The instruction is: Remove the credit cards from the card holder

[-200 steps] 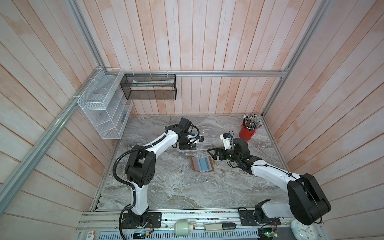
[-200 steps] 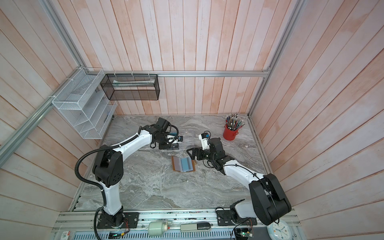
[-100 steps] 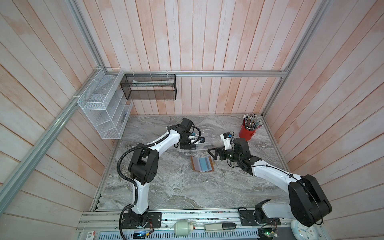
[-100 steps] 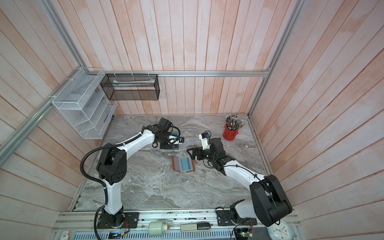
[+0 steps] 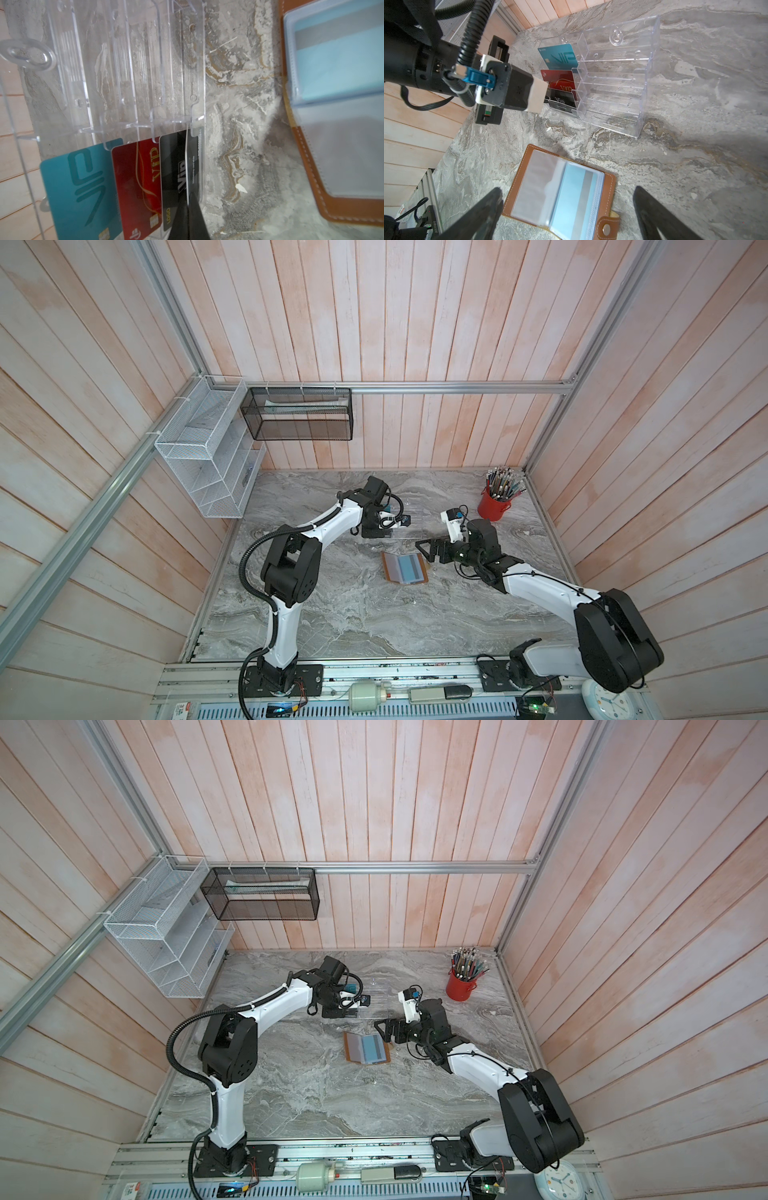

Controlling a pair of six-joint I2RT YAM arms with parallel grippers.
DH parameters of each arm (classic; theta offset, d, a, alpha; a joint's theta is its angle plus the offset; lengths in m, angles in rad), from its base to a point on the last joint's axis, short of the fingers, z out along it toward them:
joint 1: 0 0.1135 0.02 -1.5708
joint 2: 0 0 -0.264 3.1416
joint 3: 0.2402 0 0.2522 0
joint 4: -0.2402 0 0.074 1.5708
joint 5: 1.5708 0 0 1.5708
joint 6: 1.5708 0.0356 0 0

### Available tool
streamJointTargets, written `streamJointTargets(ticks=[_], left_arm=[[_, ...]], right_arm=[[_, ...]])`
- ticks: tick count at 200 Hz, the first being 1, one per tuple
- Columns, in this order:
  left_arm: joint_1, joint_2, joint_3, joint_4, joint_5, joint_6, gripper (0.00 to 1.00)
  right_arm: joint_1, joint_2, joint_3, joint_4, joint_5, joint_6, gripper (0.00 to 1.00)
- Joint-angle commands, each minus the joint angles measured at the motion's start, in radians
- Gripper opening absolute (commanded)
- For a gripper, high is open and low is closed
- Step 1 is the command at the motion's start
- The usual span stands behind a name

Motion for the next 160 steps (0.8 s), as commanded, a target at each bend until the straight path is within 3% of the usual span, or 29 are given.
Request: streamJointTargets(ticks=[1,118,160], left_arm=[[-0.001,0.01,0.007,0.003,-0.016,0.023,0.0],[-0.006,-0.008,-0.03,0.055,-0.05,0.033,0.0],[-0.006,0.003,-0.019,0.054,-0.05,0.029,0.11]], right_arm=[[-0.005,0.01,-0.014,0.027,-0.019,0.009,0.98],[-0.006,0.007,-0.027,0.053,-0.026,0.023,0.98],[-0.006,0.007,-0.031,0.061,-0.03,0.03,0.98]])
